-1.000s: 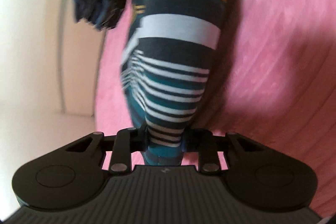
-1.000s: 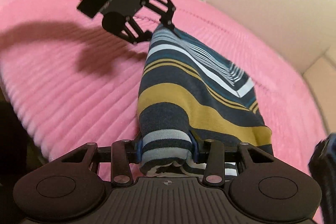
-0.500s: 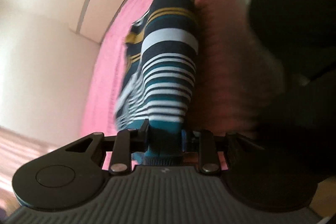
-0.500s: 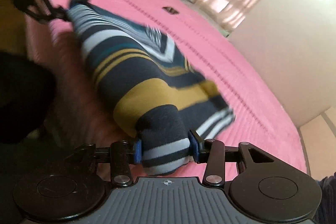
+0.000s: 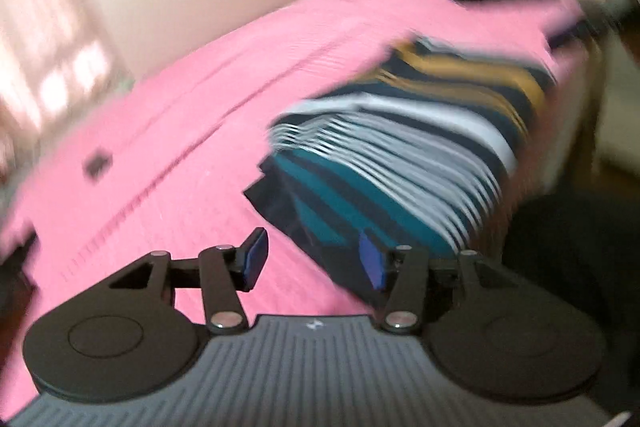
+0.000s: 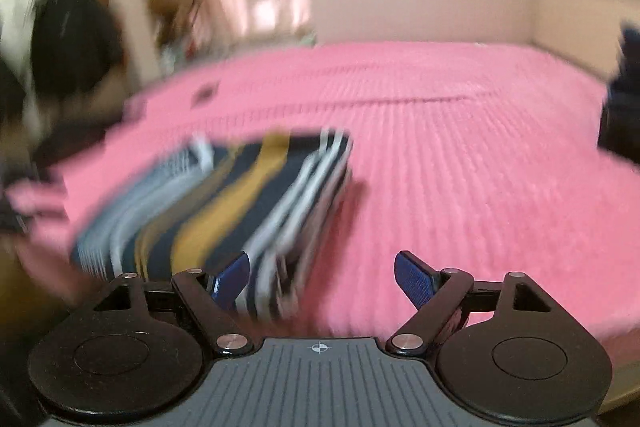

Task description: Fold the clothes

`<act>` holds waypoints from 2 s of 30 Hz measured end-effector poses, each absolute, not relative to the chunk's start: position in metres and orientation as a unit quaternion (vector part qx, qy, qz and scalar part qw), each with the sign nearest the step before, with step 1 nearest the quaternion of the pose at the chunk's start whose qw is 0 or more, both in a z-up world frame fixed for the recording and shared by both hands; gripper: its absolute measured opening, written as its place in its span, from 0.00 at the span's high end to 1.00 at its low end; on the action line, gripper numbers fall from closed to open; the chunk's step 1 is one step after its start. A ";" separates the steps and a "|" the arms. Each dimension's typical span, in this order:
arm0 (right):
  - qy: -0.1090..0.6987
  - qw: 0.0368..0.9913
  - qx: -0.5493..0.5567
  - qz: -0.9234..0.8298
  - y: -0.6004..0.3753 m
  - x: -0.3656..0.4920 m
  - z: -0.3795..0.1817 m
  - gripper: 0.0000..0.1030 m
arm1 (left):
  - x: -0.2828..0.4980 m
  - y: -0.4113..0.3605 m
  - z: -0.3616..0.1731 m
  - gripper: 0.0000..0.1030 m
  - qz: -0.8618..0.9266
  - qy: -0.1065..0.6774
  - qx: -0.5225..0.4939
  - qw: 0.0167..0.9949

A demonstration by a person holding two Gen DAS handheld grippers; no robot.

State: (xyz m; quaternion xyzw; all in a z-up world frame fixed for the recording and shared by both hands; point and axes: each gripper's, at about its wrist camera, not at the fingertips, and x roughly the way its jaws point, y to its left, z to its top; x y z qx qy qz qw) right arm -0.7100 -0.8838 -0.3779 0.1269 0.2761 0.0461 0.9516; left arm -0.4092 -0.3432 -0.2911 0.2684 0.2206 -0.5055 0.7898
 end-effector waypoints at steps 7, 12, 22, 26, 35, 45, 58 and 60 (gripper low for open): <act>0.274 0.942 0.176 0.076 -0.897 -0.629 -0.353 0.20 | -0.337 -0.422 -0.309 0.48 -0.517 0.325 0.131 0.781; 0.295 0.937 0.174 0.072 -0.911 -0.565 -0.366 0.20 | -0.299 -0.455 -0.328 0.48 -0.513 0.366 0.106 0.769; 0.344 0.908 -0.049 0.234 -0.846 -0.500 -0.371 0.20 | -0.271 -0.463 -0.338 0.90 -0.565 0.379 0.070 0.729; 0.376 0.893 -0.071 0.237 -0.844 -0.479 -0.381 0.52 | -0.290 -0.459 -0.331 0.98 -0.587 0.324 0.116 0.733; 0.340 0.914 0.014 0.221 -0.871 -0.519 -0.367 0.81 | -0.316 -0.422 -0.300 0.98 -0.685 0.187 0.087 0.699; 0.374 0.908 0.072 0.177 -0.884 -0.472 -0.397 0.80 | -0.267 -0.481 -0.356 0.96 -0.564 0.341 0.106 0.745; 0.360 0.918 0.060 0.153 -0.888 -0.469 -0.393 0.32 | -0.272 -0.476 -0.350 0.87 -0.522 0.346 0.120 0.770; 0.335 0.929 0.076 0.139 -0.899 -0.491 -0.382 0.32 | -0.274 -0.469 -0.340 0.83 -0.517 0.336 0.127 0.777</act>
